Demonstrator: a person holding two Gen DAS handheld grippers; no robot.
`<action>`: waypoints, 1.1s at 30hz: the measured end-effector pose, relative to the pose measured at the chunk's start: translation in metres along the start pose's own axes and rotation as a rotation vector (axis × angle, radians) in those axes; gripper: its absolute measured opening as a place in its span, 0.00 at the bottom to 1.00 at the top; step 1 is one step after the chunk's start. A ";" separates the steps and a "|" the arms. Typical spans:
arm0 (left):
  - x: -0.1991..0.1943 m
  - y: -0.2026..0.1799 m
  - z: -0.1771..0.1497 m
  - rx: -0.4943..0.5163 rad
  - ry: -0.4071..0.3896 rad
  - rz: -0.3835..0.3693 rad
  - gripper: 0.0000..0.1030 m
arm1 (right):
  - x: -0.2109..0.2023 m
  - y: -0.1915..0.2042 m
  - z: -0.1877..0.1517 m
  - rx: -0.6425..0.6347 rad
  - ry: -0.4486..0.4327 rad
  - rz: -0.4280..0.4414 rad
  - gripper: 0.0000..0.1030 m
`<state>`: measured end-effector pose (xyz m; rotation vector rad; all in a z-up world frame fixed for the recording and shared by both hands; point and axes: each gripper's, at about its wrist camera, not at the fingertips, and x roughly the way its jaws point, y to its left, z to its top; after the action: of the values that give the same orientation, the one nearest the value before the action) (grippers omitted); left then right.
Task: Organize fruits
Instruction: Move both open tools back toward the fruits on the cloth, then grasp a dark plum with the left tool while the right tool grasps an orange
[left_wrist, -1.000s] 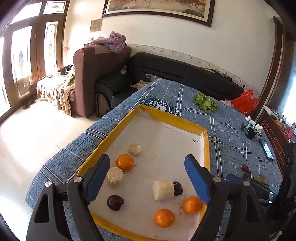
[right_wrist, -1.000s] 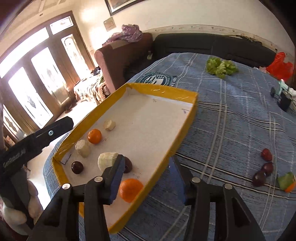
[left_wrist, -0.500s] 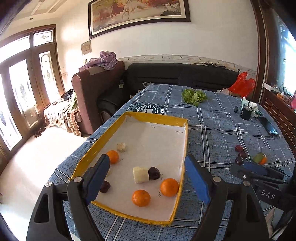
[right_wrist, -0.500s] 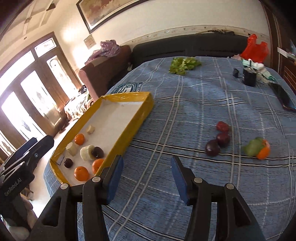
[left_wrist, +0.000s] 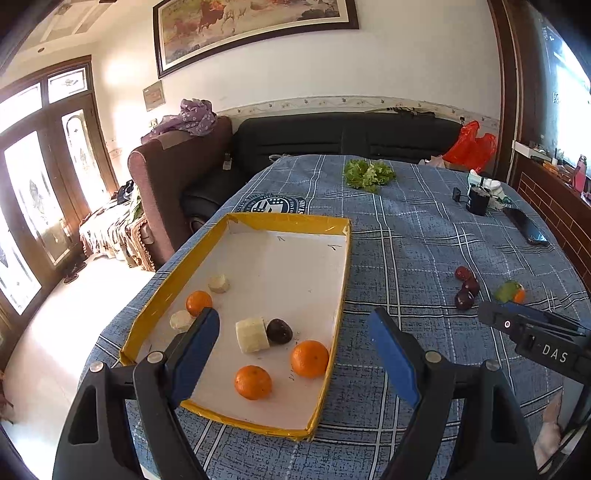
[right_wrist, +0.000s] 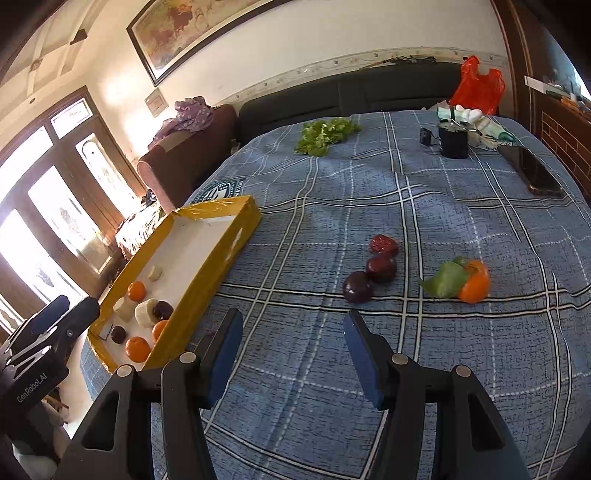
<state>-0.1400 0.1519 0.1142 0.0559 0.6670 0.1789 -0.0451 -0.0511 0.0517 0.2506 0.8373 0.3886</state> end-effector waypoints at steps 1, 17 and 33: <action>0.002 -0.002 -0.001 0.005 0.005 -0.008 0.80 | 0.001 -0.002 0.000 0.003 0.002 -0.001 0.60; 0.044 -0.037 0.004 -0.030 0.126 -0.324 0.80 | -0.017 -0.114 0.040 0.159 -0.055 -0.170 0.60; 0.120 -0.135 0.012 0.127 0.221 -0.473 0.69 | 0.035 -0.135 0.026 0.133 0.043 -0.217 0.46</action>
<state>-0.0208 0.0413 0.0356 -0.0015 0.8923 -0.3175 0.0280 -0.1594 -0.0040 0.2725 0.9243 0.1353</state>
